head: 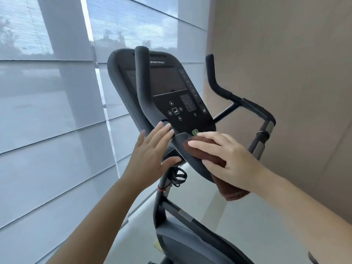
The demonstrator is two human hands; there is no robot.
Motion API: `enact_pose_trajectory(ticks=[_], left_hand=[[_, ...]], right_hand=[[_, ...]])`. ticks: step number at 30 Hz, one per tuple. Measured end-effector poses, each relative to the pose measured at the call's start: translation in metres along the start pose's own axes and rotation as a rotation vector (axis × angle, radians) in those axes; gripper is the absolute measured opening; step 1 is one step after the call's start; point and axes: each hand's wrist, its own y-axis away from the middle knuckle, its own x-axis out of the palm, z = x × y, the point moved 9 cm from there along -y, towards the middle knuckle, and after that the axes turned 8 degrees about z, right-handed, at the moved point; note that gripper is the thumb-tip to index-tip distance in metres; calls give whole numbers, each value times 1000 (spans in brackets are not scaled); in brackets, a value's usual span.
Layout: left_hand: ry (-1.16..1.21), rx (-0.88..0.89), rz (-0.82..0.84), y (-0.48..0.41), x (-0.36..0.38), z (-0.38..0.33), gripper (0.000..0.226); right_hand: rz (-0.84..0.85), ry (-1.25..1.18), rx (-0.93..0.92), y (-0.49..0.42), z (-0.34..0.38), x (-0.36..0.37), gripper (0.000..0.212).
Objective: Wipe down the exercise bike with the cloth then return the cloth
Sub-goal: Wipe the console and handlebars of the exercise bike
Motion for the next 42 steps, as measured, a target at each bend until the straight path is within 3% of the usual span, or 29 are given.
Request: enact_pose_trajectory(ticks=[6,10,13,17,20,23,27,31,35,39,42], left_hand=[[172,115,-73,-16,5,13,67],[192,170,-134,-20,4,16,62],[171,183,-160,-20,6,15,63],[160,195,-167,-22,8,13,64],[154,223,-169,-26,6,12,68],[167,196,-177,-27,7,11,83],[212,159,-170,-27,9,11,85],[153,159,-167,-28,10,4,91],[125,156,-126,-30,13,-5,93],[136,148,-109,-29,10,-5,92],[147,121,-102,-29,9,-4,88]], right_hand=[[-61,4,47,1,3,-5,36],[26,-96,119,-41,-1,-1,37],[61,-93,113,-14,-10,3,41],[-65,-73,59,19,-10,-6,43],[-83,-108,44,-18,-5,-9,36],[-17,-198,32,-55,1,-4,37],[96,-182,13,-26,-15,1,41],[51,-180,-17,11,-30,-12,42],[4,-264,10,-25,-34,-11,38],[135,-395,59,-59,-40,1,37],[260,-366,-16,-37,-52,3,40]])
